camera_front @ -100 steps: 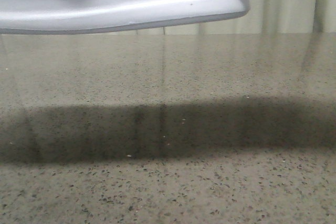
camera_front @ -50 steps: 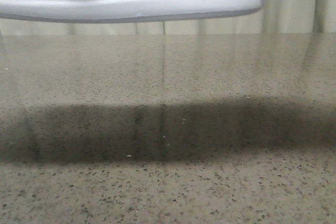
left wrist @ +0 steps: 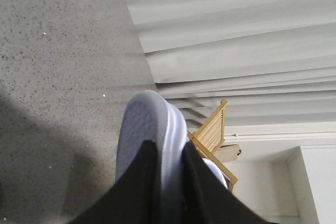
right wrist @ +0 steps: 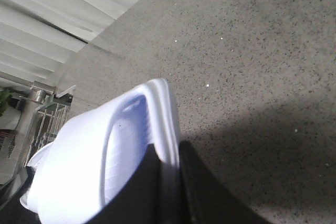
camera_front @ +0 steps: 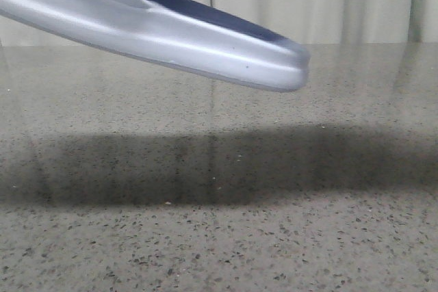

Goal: Insert blue slippers together front up

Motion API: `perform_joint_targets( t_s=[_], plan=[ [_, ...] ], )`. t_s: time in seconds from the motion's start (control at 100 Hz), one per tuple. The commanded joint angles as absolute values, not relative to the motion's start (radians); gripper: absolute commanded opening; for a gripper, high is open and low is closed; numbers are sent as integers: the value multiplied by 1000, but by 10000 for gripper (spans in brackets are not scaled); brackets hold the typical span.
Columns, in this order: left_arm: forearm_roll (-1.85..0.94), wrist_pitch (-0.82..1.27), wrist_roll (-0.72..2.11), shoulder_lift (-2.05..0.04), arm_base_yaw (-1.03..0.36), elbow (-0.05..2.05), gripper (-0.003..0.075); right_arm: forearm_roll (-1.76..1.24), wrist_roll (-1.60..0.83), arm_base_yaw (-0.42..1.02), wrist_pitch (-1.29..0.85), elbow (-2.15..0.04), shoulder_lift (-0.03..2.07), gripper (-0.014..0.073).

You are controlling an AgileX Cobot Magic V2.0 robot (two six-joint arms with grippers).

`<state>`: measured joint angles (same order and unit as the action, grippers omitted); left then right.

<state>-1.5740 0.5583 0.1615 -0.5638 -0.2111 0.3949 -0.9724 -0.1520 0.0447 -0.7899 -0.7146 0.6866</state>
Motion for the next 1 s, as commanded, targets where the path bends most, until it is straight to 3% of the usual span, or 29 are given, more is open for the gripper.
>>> perform_joint_targets(
  t_s=[0.0,0.99],
  plan=[
    [-1676,634,159,-567,-219,435,16,-1074,-198,43,-777,-735,693,-107],
    [-1788,709,189,-567,-219,435,16,-1424,-463,43,-768,-584,705,-107]
  ],
)
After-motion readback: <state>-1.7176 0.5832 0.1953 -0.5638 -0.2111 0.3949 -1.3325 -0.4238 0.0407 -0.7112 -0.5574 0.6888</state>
